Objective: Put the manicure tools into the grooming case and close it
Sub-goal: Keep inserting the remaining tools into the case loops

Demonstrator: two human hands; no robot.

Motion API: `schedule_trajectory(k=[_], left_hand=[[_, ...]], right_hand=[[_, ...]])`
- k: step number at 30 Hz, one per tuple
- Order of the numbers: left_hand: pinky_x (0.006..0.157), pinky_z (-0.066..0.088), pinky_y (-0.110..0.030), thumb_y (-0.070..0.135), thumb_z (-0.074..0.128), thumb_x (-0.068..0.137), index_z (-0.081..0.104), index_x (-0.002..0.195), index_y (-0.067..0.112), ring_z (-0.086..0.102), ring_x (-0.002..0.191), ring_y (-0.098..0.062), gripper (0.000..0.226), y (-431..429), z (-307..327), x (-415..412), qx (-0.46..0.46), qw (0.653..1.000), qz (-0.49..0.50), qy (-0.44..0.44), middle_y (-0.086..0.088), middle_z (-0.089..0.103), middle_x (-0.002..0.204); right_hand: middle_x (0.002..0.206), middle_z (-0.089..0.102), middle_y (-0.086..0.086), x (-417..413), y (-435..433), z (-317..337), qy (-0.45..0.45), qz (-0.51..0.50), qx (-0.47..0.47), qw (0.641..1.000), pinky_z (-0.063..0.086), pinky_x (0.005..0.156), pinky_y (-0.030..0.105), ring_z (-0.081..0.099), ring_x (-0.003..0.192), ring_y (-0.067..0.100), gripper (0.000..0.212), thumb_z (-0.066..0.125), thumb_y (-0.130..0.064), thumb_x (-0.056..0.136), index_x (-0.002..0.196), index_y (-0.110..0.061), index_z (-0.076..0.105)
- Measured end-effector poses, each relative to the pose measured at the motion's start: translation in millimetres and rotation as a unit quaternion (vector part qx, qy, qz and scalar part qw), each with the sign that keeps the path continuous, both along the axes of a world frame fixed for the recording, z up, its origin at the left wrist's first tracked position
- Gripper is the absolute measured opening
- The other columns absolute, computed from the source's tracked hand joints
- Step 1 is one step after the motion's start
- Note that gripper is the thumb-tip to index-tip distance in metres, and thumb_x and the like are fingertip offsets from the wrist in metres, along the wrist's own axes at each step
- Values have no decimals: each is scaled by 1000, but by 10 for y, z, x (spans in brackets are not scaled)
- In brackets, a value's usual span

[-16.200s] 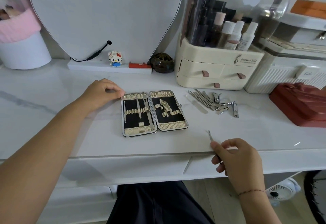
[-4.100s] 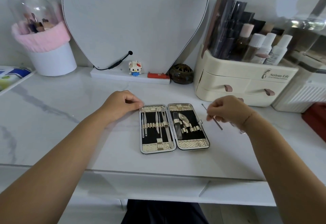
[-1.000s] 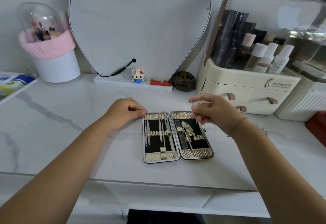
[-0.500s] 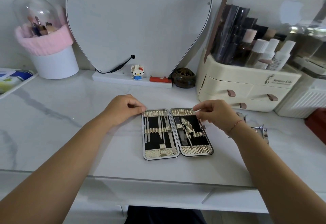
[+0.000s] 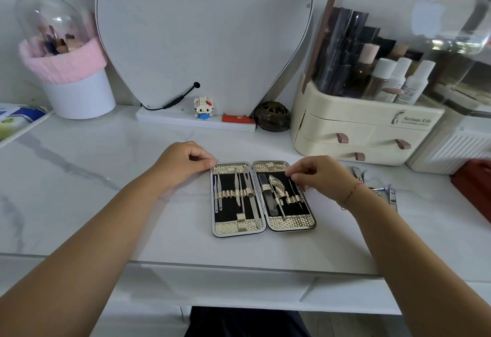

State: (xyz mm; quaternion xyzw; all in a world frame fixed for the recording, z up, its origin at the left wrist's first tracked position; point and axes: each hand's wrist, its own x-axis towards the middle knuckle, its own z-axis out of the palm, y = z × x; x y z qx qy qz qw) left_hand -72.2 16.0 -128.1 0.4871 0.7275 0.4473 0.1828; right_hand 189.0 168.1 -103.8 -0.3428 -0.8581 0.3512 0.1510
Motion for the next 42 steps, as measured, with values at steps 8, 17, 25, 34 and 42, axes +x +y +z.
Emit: schedule_trajectory(k=[8, 17, 25, 34, 42], left_hand=[[77, 41, -15, 16, 75, 78, 74, 74, 25, 61, 86, -12, 10, -5, 16, 25, 0, 1000, 2, -6, -4, 67, 93], [82, 43, -20, 17, 75, 78, 75, 77, 22, 62, 89, -15, 6, -3, 2, 4, -4, 1000, -1, 1, -5, 67, 93], [77, 40, -16, 16, 75, 78, 75, 77, 22, 61, 85, -9, 6, 7, 0, 7, -2, 1000, 2, -4, -1, 67, 92], [83, 43, -23, 16, 76, 76, 76, 76, 21, 62, 84, -11, 5, 18, -30, -6, 7, 1000, 7, -21, 1, 67, 90], [79, 42, -18, 17, 75, 77, 76, 76, 22, 61, 81, -5, 6, 10, -15, 12, 8, 1000, 6, -15, 1, 67, 90]], right_hand=[[78, 69, 11, -2, -54, 4, -16, 2, 22, 1000, 51, 74, 33, 55, 69, 14, 5, 73, -18, 77, 80, -21, 72], [68, 64, -10, 0, -74, 34, -30, 7, 15, 999, 43, 63, 9, 53, 62, 3, 9, 71, -12, 78, 80, -21, 71], [69, 64, -8, 73, -56, 0, 32, -14, 3, 999, 46, 65, 11, 56, 61, -1, 6, 71, -17, 80, 85, -20, 71], [66, 68, -2, 557, 378, 185, -29, -144, 97, 984, 40, 57, 13, 56, 55, 0, 13, 74, -13, 75, 69, -24, 70], [70, 68, -3, 316, 306, 70, -102, -83, 147, 980, 44, 75, 24, 60, 73, 14, 7, 77, -25, 71, 74, -20, 73]])
